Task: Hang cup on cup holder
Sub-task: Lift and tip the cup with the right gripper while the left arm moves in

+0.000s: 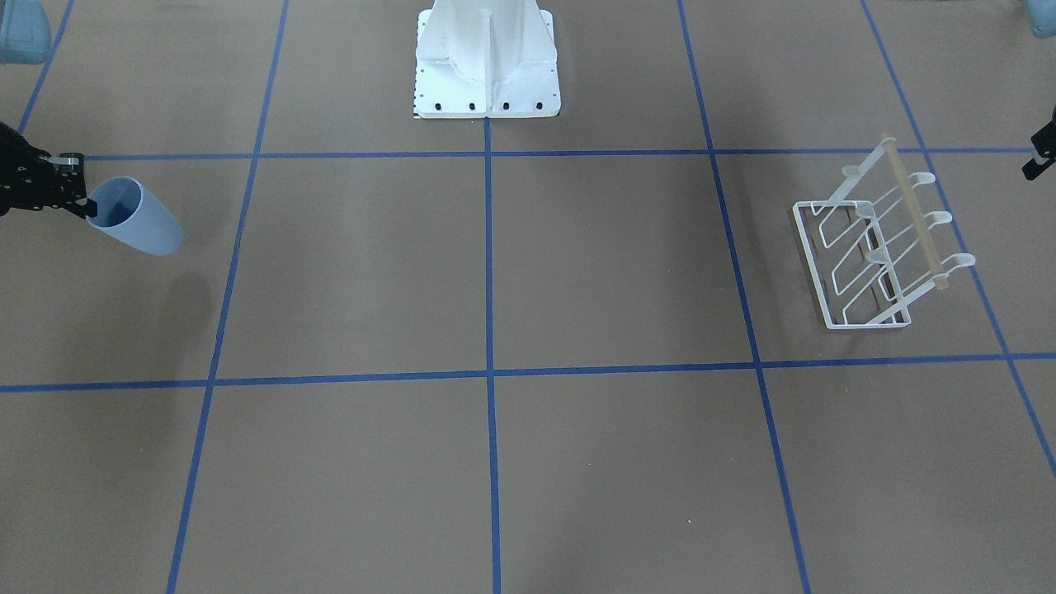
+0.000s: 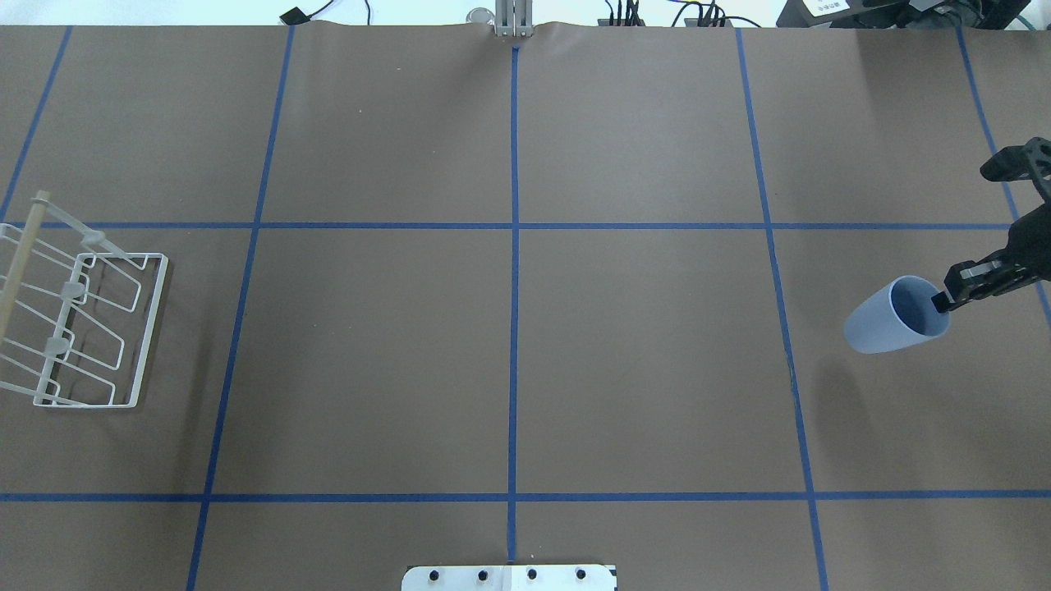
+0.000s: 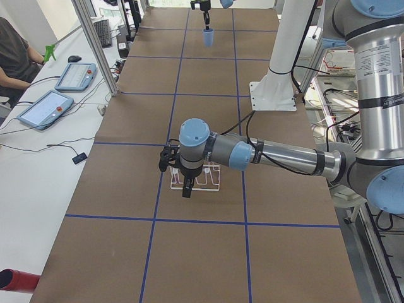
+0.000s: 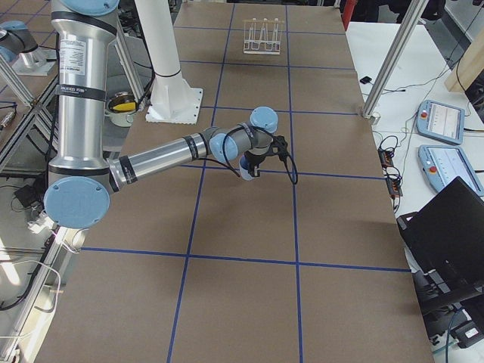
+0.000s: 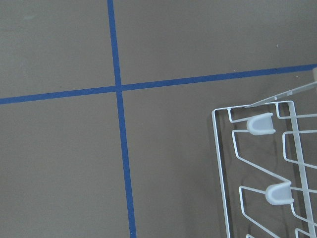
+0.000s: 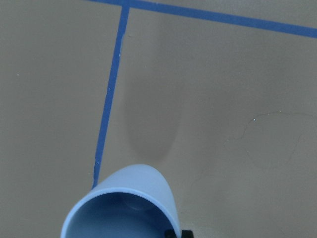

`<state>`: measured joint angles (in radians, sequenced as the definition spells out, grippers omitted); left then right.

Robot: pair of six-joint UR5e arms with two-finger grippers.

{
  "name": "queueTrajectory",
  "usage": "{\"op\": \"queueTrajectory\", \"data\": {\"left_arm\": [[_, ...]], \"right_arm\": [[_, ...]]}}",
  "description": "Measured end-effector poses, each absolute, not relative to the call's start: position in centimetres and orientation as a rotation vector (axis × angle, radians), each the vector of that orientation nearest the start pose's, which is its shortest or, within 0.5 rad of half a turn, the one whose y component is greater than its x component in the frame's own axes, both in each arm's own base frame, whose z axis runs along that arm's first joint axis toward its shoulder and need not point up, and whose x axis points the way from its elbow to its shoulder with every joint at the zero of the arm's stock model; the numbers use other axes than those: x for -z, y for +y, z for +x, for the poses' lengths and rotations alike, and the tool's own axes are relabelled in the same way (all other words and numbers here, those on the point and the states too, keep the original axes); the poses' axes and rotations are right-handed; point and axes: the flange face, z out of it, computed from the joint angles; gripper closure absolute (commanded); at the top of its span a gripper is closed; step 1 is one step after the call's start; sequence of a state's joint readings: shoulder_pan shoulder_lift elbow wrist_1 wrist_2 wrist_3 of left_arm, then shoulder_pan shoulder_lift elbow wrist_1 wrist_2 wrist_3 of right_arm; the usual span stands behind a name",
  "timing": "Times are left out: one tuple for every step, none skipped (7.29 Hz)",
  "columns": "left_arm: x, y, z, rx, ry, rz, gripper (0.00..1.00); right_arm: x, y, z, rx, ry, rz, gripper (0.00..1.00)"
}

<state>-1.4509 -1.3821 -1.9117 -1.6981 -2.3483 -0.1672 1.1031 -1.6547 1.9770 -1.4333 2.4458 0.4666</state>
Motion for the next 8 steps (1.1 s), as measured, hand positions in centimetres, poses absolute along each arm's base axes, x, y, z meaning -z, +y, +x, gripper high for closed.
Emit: {"op": "queueTrajectory", "data": {"left_arm": [[-55.9,-42.8,-1.2,-0.067,0.804,0.156,0.02],[-55.3,-42.8,-1.1,-0.078,0.807,0.174,0.02],[-53.8,-42.8,-1.1,-0.094,0.810,0.207,0.02],[-52.4,-42.8,-1.1,-0.107,0.814,0.239,0.02],[-51.1,-42.9,-1.0,-0.110,0.820,0.267,0.02],[-49.9,-43.2,-0.2,-0.099,0.836,0.289,0.02],[-48.5,-43.7,1.8,-0.077,0.866,0.297,0.02],[-46.5,-44.4,4.5,-0.028,0.915,0.290,0.02]], "right_arm": [[-46.8,-43.2,-15.0,0.195,-1.000,-0.011,1.00],[-45.7,-43.4,-14.8,0.188,-1.049,-0.011,1.00],[-44.1,-43.8,-14.9,0.163,-1.103,0.000,1.00],[-41.9,-44.7,-15.4,0.103,-1.160,0.015,1.00],[-39.7,-45.9,-16.0,0.033,-1.222,0.032,1.00],[-37.5,-46.9,-17.0,-0.043,-1.289,0.036,1.00],[-35.0,-47.3,-18.7,-0.113,-1.346,0.030,1.00],[-32.2,-47.1,-21.7,-0.180,-1.404,0.024,1.00]]}}
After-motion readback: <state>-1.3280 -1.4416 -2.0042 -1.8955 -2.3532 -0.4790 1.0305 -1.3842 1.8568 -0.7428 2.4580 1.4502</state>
